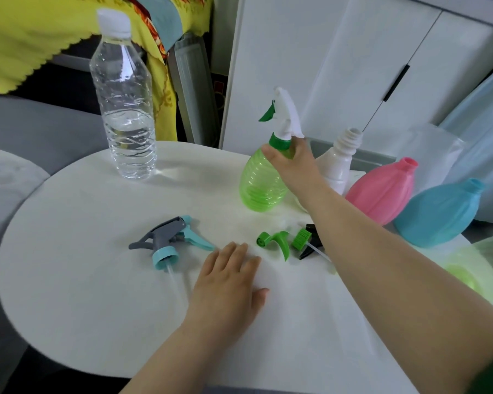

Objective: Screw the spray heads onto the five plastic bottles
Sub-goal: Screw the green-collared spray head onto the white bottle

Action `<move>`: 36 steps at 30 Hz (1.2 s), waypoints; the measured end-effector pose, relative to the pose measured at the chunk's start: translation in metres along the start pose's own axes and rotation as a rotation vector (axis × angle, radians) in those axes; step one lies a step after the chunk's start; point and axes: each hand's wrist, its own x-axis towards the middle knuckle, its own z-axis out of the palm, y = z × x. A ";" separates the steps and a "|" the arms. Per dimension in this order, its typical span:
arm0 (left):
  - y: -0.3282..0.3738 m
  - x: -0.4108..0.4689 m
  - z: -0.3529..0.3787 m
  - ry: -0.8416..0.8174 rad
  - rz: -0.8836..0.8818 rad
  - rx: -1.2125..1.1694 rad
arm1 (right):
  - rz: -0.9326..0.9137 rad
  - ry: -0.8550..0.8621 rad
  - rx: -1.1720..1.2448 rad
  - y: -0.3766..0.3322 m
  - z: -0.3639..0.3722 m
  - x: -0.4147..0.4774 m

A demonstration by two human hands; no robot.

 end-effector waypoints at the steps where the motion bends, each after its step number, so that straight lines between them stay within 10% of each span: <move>1: 0.000 0.000 0.000 -0.002 -0.001 0.006 | 0.008 0.012 -0.015 0.000 -0.003 -0.002; 9: 0.002 -0.001 -0.003 -0.002 -0.016 -0.009 | -0.115 0.173 -0.155 0.020 -0.048 -0.053; 24: 0.001 -0.003 -0.002 0.029 -0.017 0.005 | 0.219 -0.344 -0.805 0.030 -0.034 -0.066; 36: 0.000 0.000 -0.002 0.067 -0.013 0.020 | 0.453 -0.216 0.400 0.017 -0.068 -0.084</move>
